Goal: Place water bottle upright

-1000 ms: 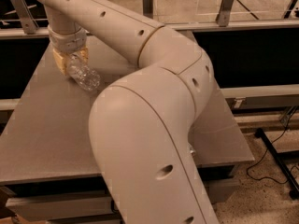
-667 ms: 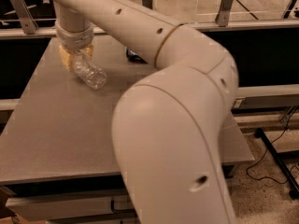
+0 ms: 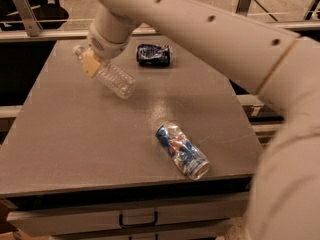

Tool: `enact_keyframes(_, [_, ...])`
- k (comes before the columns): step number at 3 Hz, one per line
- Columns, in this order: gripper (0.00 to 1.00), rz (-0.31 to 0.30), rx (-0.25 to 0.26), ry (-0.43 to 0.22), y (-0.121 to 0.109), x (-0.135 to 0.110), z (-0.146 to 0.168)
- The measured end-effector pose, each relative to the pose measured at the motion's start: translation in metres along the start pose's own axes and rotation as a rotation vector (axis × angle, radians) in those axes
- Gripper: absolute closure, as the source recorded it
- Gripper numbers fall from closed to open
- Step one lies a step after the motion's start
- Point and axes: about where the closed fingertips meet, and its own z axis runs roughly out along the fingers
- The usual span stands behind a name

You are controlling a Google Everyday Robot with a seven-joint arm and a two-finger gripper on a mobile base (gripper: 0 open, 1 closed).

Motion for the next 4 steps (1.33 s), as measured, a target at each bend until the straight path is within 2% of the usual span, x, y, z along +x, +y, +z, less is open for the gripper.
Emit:
enact_keyframes(1, [1.00,-0.063,-0.077,-0.197,0.025,0.002,-0.028])
enact_keyframes(2, [1.00,-0.060,-0.132,-0.438,0.033,-0.019,-0.060])
enact_keyframes(3, [1.00,-0.064,-0.139,-0.534,0.035,-0.022,-0.089])
enact_keyframes(4, [1.00,-0.064,-0.139,-0.531,0.035,-0.021,-0.089])
